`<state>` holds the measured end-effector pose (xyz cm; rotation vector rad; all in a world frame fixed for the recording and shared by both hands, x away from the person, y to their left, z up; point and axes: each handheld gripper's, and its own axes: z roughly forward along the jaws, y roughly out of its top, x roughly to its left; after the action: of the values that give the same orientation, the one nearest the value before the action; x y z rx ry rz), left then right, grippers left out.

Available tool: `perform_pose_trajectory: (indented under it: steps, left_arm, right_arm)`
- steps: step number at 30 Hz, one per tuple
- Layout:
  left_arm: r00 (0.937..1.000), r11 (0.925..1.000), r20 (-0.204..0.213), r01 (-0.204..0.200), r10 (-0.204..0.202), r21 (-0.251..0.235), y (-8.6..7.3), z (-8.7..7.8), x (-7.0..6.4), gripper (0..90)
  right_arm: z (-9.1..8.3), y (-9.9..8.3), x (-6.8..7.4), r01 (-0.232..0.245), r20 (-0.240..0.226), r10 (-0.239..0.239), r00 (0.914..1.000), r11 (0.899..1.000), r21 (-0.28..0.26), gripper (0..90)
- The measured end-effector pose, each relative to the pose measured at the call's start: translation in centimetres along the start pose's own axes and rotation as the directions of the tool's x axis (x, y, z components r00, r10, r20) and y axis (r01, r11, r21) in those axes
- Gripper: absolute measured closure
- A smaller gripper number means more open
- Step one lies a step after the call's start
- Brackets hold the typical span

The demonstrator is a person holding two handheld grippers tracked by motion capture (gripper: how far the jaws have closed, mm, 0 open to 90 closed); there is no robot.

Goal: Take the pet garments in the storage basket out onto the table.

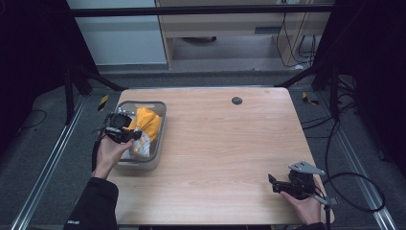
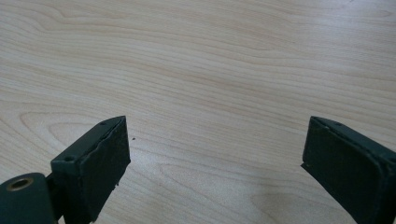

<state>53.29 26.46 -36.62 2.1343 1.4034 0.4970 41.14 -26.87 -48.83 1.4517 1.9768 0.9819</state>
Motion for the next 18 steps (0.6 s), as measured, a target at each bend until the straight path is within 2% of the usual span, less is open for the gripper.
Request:
perform_pose_trajectory:
  steps: [18]
  left_arm:
    - [1.0,0.9994,0.008,0.001,-0.001,-0.035,0.4,-1.7,0.2,80.1]
  right_arm:
    - [0.0,0.0,0.0,0.001,0.0,-0.001,1.0,1.0,-0.001,7.4]
